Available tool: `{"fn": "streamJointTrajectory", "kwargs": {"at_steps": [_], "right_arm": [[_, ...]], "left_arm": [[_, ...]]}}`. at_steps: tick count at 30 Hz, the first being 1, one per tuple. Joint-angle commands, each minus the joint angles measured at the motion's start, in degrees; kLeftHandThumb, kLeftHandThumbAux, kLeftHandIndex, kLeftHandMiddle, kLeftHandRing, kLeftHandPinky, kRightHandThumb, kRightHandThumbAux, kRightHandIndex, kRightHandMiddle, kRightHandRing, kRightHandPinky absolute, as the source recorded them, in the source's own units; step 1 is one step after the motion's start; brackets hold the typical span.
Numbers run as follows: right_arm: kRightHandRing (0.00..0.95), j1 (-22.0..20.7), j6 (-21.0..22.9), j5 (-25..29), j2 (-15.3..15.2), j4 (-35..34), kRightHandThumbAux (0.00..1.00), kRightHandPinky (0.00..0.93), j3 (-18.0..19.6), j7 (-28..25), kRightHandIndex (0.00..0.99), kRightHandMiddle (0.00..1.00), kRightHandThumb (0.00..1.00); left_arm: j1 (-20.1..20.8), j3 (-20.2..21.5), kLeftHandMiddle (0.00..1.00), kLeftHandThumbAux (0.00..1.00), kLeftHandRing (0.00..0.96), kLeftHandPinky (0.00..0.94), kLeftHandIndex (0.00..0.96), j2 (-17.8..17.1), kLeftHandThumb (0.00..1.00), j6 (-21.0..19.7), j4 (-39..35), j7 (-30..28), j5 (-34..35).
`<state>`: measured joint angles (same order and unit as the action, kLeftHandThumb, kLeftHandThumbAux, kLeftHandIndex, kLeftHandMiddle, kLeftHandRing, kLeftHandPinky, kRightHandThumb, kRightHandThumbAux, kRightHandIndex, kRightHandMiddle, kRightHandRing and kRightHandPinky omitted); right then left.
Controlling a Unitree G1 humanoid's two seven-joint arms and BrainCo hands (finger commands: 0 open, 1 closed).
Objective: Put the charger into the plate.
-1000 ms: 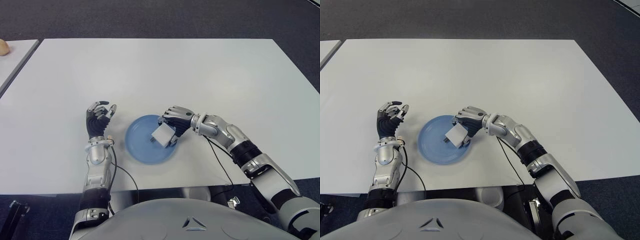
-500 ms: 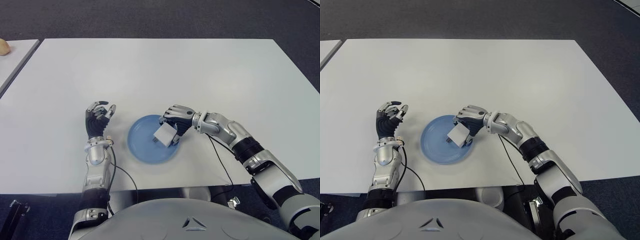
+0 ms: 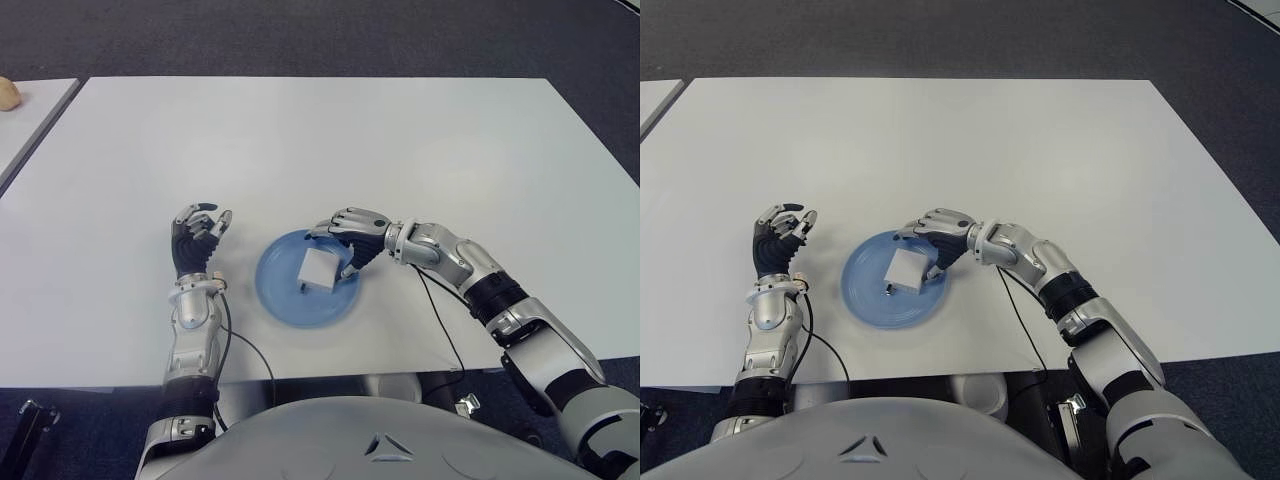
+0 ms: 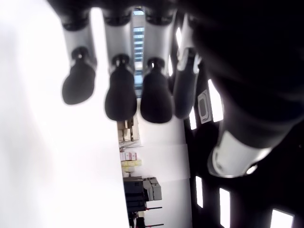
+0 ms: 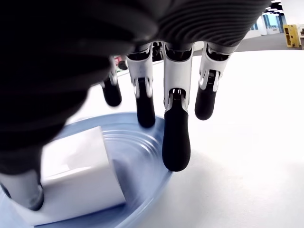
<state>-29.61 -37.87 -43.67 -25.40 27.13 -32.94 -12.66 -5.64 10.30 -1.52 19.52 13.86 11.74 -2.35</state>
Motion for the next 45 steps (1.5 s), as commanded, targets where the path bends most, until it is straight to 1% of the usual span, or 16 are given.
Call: {"fn": "streamJointTrajectory", "kwargs": {"at_steps": [1, 7, 11, 15, 21, 27, 32, 34, 38, 39, 42, 43, 44, 45], "right_arm": [[0.014, 0.1, 0.3, 0.3, -0.1, 0.7, 0.544, 0.192, 0.1, -0.1, 0.004, 0.003, 0.42], [0.001, -0.2, -0.6, -0.4, -0.6, 0.9, 0.483, 0.147, -0.2, 0.6, 0.0, 0.0, 0.46], [0.0, -0.2, -1.1, -0.7, -1.2, 0.6, 0.436, 0.07, -0.3, 0.6, 0.0, 0.0, 0.484], [0.0, -0.3, -0.9, -1.6, -1.8, 0.1, 0.372, 0.017, -0.5, 0.4, 0.0, 0.0, 0.502], [0.0, -1.0, -0.6, -4.4, -3.5, -1.1, 0.283, 0.001, -1.0, -0.1, 0.0, 0.0, 0.533], [0.0, -2.2, -0.2, -7.5, -5.1, -2.6, 0.215, 0.0, -1.6, -0.8, 0.0, 0.0, 0.558], [0.0, -3.8, 0.2, -7.8, -5.5, -3.0, 0.187, 0.0, -1.4, -2.5, 0.0, 0.0, 0.572], [0.0, -7.1, 1.5, -6.5, -5.1, -2.8, 0.179, 0.0, -0.6, -5.9, 0.0, 0.0, 0.577], [0.0, -10.2, 4.0, -5.4, -4.2, -2.6, 0.176, 0.0, 0.3, -9.4, 0.0, 0.0, 0.583], [0.0, -11.1, 6.2, -5.3, -3.4, -2.2, 0.179, 0.0, 0.8, -10.3, 0.0, 0.0, 0.582], [0.0, -12.7, 10.7, -4.8, -1.6, -1.5, 0.21, 0.0, 1.7, -12.3, 0.0, 0.0, 0.561], [0.0, -13.6, 13.3, -3.7, -0.5, -1.0, 0.226, 0.0, 2.2, -14.2, 0.0, 0.0, 0.55], [0.0, -14.3, 15.2, -2.9, 0.3, -0.7, 0.293, 0.0, 2.6, -15.5, 0.0, 0.0, 0.492], [0.0, -14.5, 17.3, -2.1, 1.1, -0.7, 0.337, 0.0, 3.1, -16.8, 0.0, 0.0, 0.453]], "left_arm": [[-0.1, 0.0, 0.765, 0.721, 0.743, 0.739, 0.439, 0.2, 0.708, -1.1, -0.1, 0.2, 0.0], [0.1, 0.0, 0.764, 0.721, 0.742, 0.739, 0.439, -0.1, 0.707, -0.2, 0.5, -0.1, 0.0], [0.1, -0.1, 0.762, 0.721, 0.739, 0.738, 0.439, -0.3, 0.707, 0.1, 0.7, -0.3, 0.0], [0.1, -0.1, 0.76, 0.721, 0.738, 0.737, 0.439, -0.5, 0.706, 0.0, 0.8, -0.3, -0.2], [0.2, 0.0, 0.764, 0.721, 0.742, 0.739, 0.439, -0.5, 0.706, -0.1, 0.8, -0.1, -0.2], [0.3, 0.1, 0.764, 0.721, 0.742, 0.74, 0.439, -0.4, 0.706, -0.4, 0.9, -0.1, 0.0], [0.4, 0.1, 0.766, 0.721, 0.744, 0.744, 0.439, -0.5, 0.706, -0.2, 1.1, -0.3, 0.1], [0.5, 0.2, 0.767, 0.721, 0.745, 0.745, 0.439, -0.5, 0.706, 0.0, 1.3, -0.2, 0.0], [0.7, 0.2, 0.77, 0.721, 0.746, 0.747, 0.439, -0.6, 0.706, 0.4, 1.7, -0.2, 0.0], [0.8, 0.2, 0.771, 0.721, 0.747, 0.747, 0.439, -0.6, 0.706, 0.7, 2.0, -0.3, 0.1], [1.0, 0.3, 0.774, 0.721, 0.75, 0.749, 0.439, -0.9, 0.706, 1.4, 2.7, -0.6, 0.3], [1.1, 0.3, 0.774, 0.721, 0.75, 0.749, 0.439, -1.0, 0.706, 1.6, 2.9, -0.7, 0.3], [1.1, 0.2, 0.774, 0.721, 0.75, 0.748, 0.439, -1.0, 0.706, 1.8, 3.0, -0.8, 0.3], [1.1, 0.2, 0.773, 0.721, 0.75, 0.747, 0.439, -1.1, 0.706, 2.0, 3.1, -0.9, 0.3]]}}
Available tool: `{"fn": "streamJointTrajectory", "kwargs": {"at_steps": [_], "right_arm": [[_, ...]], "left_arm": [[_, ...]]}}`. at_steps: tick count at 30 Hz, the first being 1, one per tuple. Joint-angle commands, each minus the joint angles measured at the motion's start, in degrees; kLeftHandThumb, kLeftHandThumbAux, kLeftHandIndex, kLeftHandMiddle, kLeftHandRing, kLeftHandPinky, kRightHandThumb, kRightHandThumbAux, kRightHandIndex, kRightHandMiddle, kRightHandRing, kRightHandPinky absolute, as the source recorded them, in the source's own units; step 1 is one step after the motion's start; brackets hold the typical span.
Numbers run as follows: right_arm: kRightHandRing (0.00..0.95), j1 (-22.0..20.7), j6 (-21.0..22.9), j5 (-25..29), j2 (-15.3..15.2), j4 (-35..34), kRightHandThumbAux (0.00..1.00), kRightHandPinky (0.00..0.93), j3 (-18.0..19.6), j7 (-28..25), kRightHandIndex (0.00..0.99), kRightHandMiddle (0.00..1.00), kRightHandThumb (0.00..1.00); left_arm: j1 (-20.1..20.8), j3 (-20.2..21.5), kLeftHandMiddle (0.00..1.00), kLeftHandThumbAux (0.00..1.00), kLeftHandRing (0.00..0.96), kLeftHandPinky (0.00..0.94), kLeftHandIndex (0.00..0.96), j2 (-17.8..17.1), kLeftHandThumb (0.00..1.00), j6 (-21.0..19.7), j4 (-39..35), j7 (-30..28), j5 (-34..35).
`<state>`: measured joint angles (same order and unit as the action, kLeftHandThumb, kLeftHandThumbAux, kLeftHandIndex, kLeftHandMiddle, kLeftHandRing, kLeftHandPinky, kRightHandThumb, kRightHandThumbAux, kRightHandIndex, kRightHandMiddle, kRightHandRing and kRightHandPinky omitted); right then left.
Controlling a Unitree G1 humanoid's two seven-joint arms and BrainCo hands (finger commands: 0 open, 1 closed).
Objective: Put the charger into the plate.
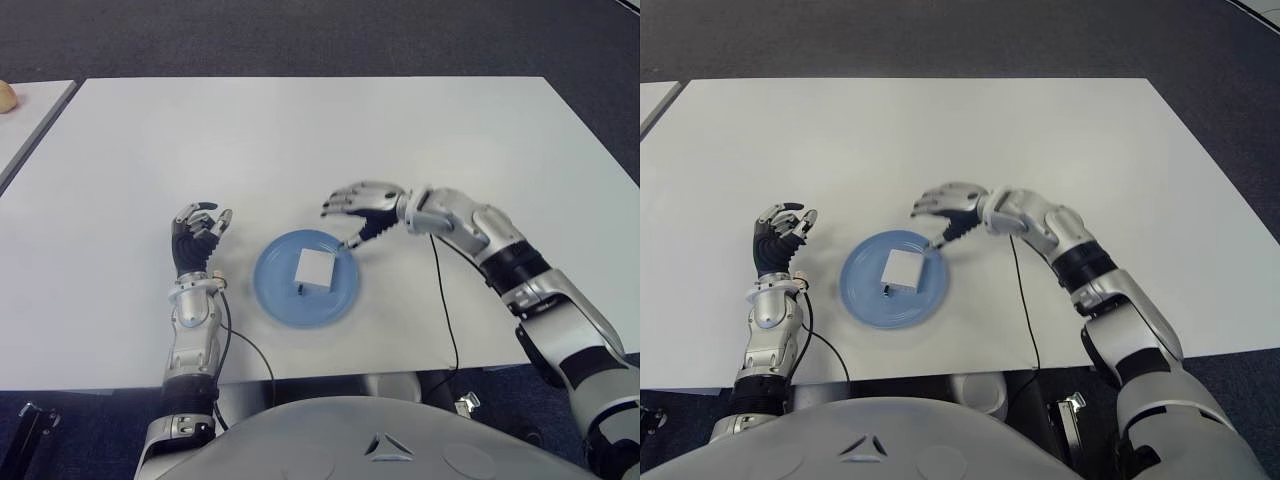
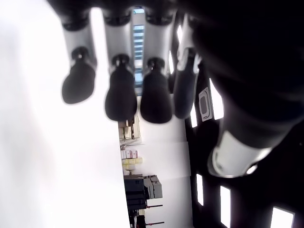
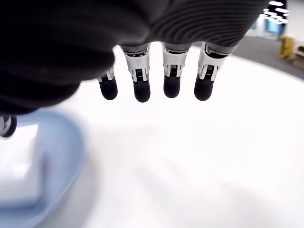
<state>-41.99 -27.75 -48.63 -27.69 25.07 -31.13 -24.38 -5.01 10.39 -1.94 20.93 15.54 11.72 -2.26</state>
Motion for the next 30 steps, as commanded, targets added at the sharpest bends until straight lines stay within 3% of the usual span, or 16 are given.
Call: {"fn": "streamJointTrajectory", "kwargs": {"at_steps": [1, 6, 14, 17, 22, 26, 30], "right_arm": [[0.0, -2.2, 8.4, 3.4, 3.7, 1.2, 0.363, 0.005, 1.6, -5.8, 0.0, 0.0, 0.432], [0.0, -0.3, 14.2, 6.1, 5.2, -1.2, 0.511, 0.082, 3.6, -6.3, 0.0, 0.0, 0.326], [0.057, 6.9, 21.5, 12.2, 7.4, -6.4, 0.689, 0.177, 9.2, -2.2, 0.033, 0.068, 0.288], [0.102, 11.4, 22.4, 15.2, 9.5, -6.5, 0.759, 0.214, 12.5, 4.0, 0.074, 0.111, 0.299], [0.193, 16.9, 20.0, 16.8, 12.3, -5.7, 0.86, 0.284, 15.4, 15.8, 0.14, 0.188, 0.275], [0.249, 20.6, 19.5, 18.1, 13.7, -7.3, 0.918, 0.301, 16.6, 20.6, 0.189, 0.246, 0.243], [0.313, 24.3, 20.0, 21.8, 17.2, -8.6, 0.965, 0.354, 19.2, 25.1, 0.253, 0.309, 0.238]], "left_arm": [[0.5, 0.1, 0.773, 0.721, 0.75, 0.747, 0.439, -0.8, 0.706, 0.7, 1.6, -0.9, 0.2], [0.5, 0.0, 0.772, 0.721, 0.747, 0.742, 0.439, -1.0, 0.707, 1.1, 1.8, -1.1, 0.3], [0.5, 0.0, 0.773, 0.72, 0.749, 0.745, 0.439, -1.3, 0.707, 1.1, 1.9, -1.5, 0.8], [0.5, 0.1, 0.775, 0.72, 0.751, 0.745, 0.439, -1.4, 0.707, 1.0, 2.1, -1.3, 0.5], [0.5, 0.2, 0.775, 0.72, 0.751, 0.742, 0.439, -1.6, 0.707, 1.4, 2.4, -1.4, 0.6], [0.5, 0.2, 0.778, 0.72, 0.753, 0.743, 0.439, -1.6, 0.706, 1.8, 2.7, -1.6, 0.8], [0.4, 0.2, 0.781, 0.72, 0.755, 0.745, 0.44, -1.8, 0.706, 2.2, 3.5, -1.7, 0.7]]}}
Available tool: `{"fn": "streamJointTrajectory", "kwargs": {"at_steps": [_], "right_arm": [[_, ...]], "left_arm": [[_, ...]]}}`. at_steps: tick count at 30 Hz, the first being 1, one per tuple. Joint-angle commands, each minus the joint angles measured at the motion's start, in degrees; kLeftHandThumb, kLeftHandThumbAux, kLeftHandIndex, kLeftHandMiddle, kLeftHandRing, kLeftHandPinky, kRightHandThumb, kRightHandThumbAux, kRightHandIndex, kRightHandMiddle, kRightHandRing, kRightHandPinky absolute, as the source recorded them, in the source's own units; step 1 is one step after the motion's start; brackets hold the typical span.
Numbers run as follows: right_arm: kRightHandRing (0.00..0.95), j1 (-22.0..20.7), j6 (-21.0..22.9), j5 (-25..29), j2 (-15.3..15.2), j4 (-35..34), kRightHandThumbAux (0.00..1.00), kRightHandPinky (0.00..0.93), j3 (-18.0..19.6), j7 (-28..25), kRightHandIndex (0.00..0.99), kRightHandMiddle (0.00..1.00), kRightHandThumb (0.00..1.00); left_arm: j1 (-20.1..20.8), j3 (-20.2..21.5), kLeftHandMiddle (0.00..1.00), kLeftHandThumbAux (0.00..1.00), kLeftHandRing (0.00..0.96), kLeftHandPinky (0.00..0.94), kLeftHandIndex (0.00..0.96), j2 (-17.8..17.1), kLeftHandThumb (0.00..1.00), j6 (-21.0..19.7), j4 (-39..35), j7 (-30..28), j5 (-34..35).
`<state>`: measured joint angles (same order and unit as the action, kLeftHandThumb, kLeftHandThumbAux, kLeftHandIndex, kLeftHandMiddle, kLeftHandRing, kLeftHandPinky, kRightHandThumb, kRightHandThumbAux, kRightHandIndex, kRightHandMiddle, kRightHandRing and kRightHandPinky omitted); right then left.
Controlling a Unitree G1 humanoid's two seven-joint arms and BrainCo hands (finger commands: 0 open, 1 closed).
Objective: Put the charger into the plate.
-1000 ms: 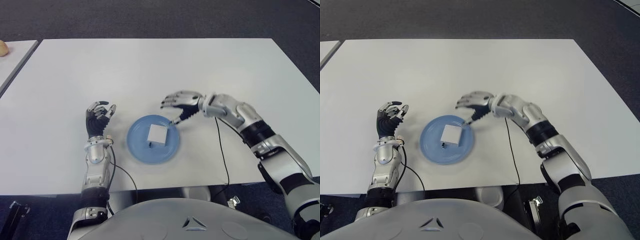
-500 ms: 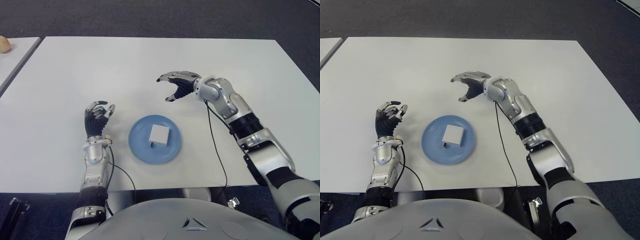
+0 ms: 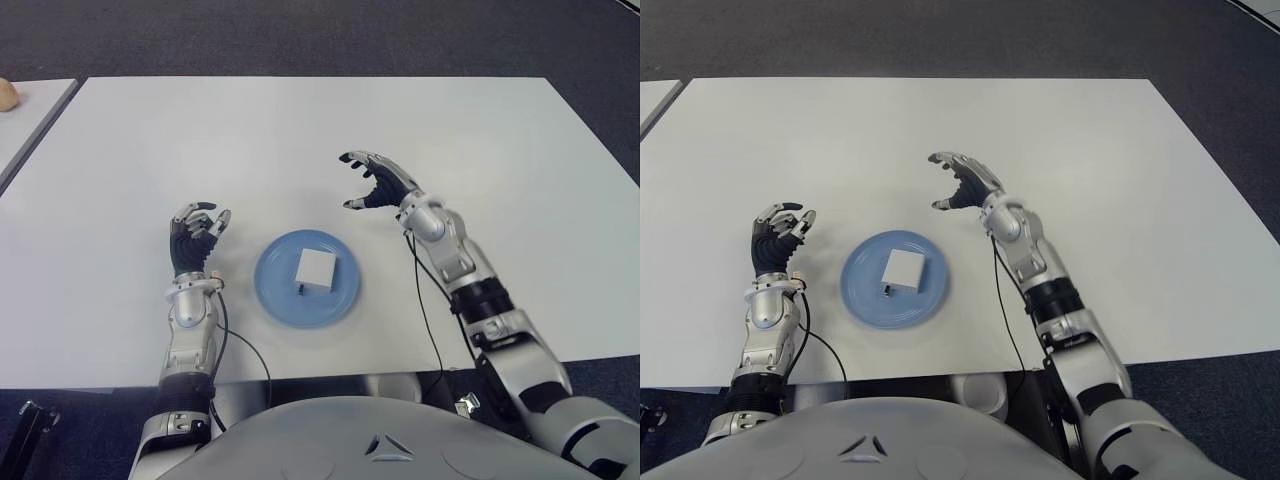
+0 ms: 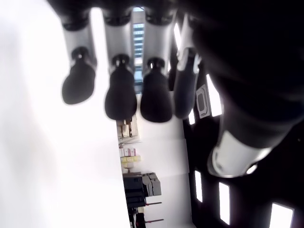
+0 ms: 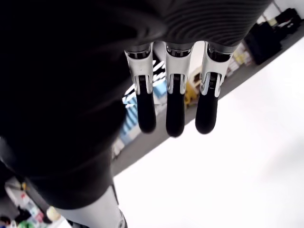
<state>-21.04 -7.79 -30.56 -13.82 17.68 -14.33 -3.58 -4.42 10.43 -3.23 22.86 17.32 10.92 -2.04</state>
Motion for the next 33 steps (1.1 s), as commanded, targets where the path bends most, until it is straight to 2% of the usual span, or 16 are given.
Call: {"fn": "streamJointTrajectory", "kwargs": {"at_steps": [1, 3, 8, 14, 19, 27, 33], "right_arm": [[0.353, 4.3, -0.6, 4.6, 4.1, -1.3, 0.883, 0.394, 3.0, 5.5, 0.31, 0.347, 0.403], [0.408, 6.9, -3.4, 7.3, 6.0, -0.9, 0.797, 0.445, 4.4, 8.2, 0.372, 0.401, 0.578], [0.47, 10.8, -10.8, 11.3, 7.9, 2.1, 0.746, 0.492, 6.2, 12.0, 0.411, 0.463, 0.68], [0.543, 11.9, -19.7, 12.1, 8.5, 8.3, 0.735, 0.563, 7.0, 16.1, 0.424, 0.533, 0.7], [0.6, 13.1, -24.4, 10.8, 8.7, 11.6, 0.733, 0.626, 6.8, 19.3, 0.428, 0.584, 0.701], [0.652, 15.1, -26.1, 8.3, 9.6, 13.6, 0.733, 0.681, 5.6, 24.0, 0.429, 0.635, 0.7], [0.676, 15.8, -27.0, 8.0, 10.1, 16.5, 0.733, 0.702, 4.7, 25.5, 0.43, 0.66, 0.701]], "left_arm": [[-0.2, 0.2, 0.781, 0.72, 0.755, 0.745, 0.44, -0.5, 0.706, 0.3, 1.9, -1.0, 0.5], [-0.2, 0.1, 0.781, 0.72, 0.755, 0.744, 0.44, -0.6, 0.706, 0.4, 2.3, -1.2, 0.5], [-0.2, 0.0, 0.779, 0.72, 0.754, 0.744, 0.439, -0.6, 0.706, 1.0, 2.7, -1.7, 0.8], [-0.2, -0.3, 0.774, 0.72, 0.75, 0.742, 0.439, -0.7, 0.707, 0.9, 3.1, -1.9, 0.6], [0.1, -0.8, 0.774, 0.721, 0.752, 0.744, 0.439, -1.3, 0.707, 0.2, 4.3, -1.6, -0.4], [1.1, -1.1, 0.783, 0.722, 0.764, 0.755, 0.439, -1.6, 0.706, 0.7, 7.1, -1.6, -0.8], [2.0, -1.5, 0.791, 0.722, 0.77, 0.761, 0.439, -1.8, 0.705, 2.0, 9.4, -1.5, -1.3]]}}
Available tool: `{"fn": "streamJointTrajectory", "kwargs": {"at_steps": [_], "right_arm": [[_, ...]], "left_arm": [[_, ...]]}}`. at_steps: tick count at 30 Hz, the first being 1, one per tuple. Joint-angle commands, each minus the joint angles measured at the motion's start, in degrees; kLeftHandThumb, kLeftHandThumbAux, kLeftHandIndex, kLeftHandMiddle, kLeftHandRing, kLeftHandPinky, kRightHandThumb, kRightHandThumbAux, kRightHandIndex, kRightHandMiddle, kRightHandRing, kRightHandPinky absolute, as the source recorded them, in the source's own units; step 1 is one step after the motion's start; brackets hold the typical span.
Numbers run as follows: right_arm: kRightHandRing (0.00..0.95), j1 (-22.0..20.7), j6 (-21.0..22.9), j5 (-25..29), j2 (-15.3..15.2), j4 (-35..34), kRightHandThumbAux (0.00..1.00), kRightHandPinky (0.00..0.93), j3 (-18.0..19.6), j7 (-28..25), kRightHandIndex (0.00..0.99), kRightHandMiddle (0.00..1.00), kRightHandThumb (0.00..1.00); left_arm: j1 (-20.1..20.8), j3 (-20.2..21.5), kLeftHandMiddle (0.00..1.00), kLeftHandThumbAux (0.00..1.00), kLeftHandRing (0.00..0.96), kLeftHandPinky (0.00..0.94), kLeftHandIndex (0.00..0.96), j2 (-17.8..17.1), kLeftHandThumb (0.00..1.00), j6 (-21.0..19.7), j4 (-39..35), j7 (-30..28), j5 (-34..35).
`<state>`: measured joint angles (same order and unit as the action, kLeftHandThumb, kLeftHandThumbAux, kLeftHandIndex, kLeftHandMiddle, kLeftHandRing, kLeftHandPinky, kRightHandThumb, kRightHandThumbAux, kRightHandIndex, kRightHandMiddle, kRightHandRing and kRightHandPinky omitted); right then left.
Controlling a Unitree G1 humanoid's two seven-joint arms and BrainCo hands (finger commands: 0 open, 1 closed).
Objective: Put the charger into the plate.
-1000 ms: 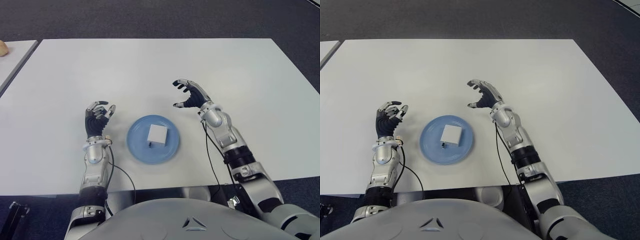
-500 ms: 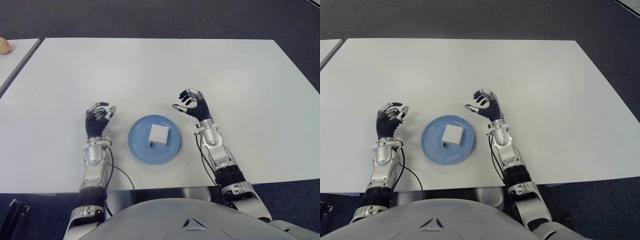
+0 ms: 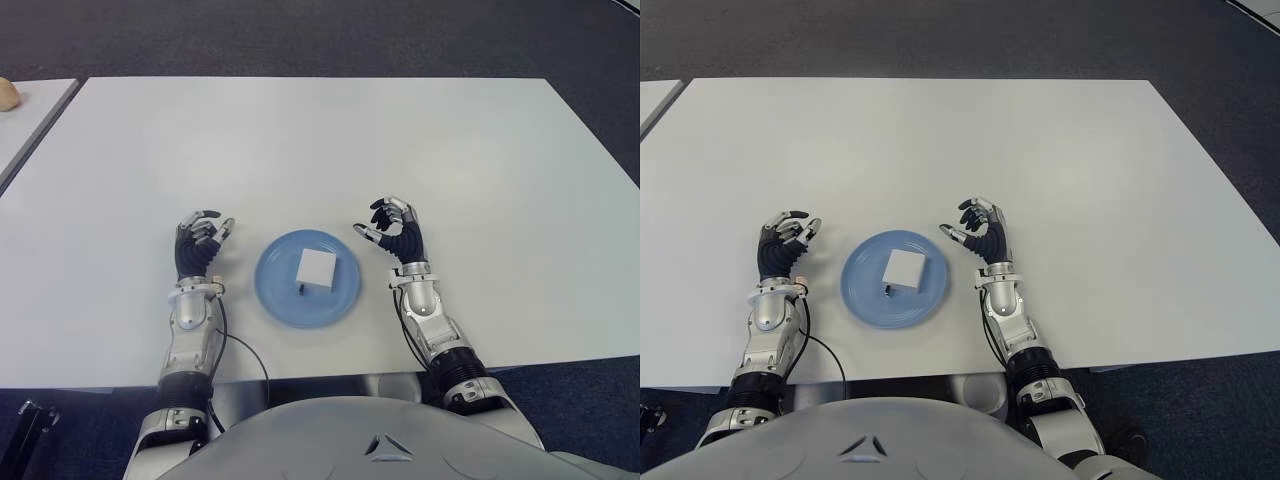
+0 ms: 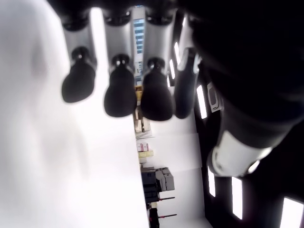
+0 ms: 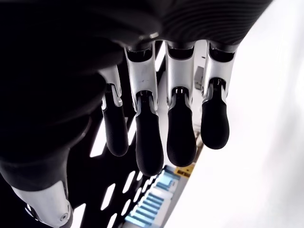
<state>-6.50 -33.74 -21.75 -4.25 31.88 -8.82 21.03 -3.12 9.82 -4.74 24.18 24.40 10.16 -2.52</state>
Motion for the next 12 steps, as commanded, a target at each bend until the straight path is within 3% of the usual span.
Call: {"fn": "streamJointTrajectory", "kwargs": {"at_steps": [1, 12], "right_arm": [[0.679, 1.4, -1.3, -0.8, 0.5, 2.7, 0.733, 0.701, -0.9, 1.1, 0.43, 0.664, 0.701], [0.679, 2.2, -3.4, 0.2, 0.9, 6.3, 0.732, 0.691, -1.5, 1.3, 0.43, 0.669, 0.702]], "left_arm": [[0.8, -1.0, 0.792, 0.722, 0.771, 0.76, 0.439, -0.3, 0.705, 0.9, 2.7, -0.7, -0.9], [1.8, -1.7, 0.794, 0.722, 0.775, 0.761, 0.439, -0.2, 0.704, 2.7, 5.7, -0.2, -1.3]]}}
